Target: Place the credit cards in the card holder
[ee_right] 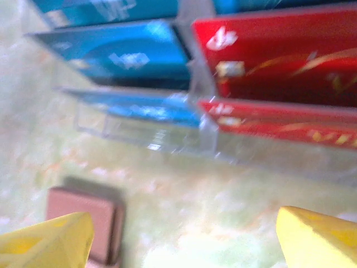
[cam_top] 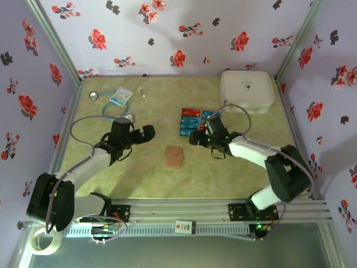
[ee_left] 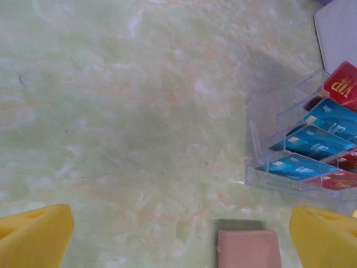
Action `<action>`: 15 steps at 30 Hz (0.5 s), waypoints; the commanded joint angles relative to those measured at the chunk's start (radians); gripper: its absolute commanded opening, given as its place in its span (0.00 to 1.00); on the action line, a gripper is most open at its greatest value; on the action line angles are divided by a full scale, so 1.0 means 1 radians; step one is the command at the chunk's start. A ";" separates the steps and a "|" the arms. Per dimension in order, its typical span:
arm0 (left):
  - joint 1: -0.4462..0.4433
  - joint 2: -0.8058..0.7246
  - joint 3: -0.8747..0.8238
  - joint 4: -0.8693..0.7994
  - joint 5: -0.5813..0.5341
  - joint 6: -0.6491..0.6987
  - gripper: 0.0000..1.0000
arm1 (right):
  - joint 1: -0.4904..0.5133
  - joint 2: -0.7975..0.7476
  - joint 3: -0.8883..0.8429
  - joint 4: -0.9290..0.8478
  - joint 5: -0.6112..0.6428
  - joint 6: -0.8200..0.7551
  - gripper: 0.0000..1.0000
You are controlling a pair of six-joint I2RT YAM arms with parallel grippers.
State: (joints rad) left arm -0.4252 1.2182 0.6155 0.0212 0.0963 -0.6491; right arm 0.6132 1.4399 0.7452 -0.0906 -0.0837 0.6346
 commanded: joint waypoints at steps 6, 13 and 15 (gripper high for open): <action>-0.028 -0.002 -0.065 0.064 0.117 -0.094 1.00 | 0.124 -0.153 -0.105 0.006 0.076 0.168 0.92; -0.116 0.060 -0.069 0.152 0.116 -0.160 1.00 | 0.143 -0.112 -0.212 0.272 -0.076 0.294 0.80; -0.142 0.084 -0.072 0.189 0.117 -0.187 1.00 | 0.157 -0.081 -0.225 0.336 -0.108 0.336 0.74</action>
State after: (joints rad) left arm -0.5404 1.2739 0.5549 0.1326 0.1963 -0.7803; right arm 0.7544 1.3285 0.5400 0.0967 -0.1272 0.8749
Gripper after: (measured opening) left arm 0.997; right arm 0.754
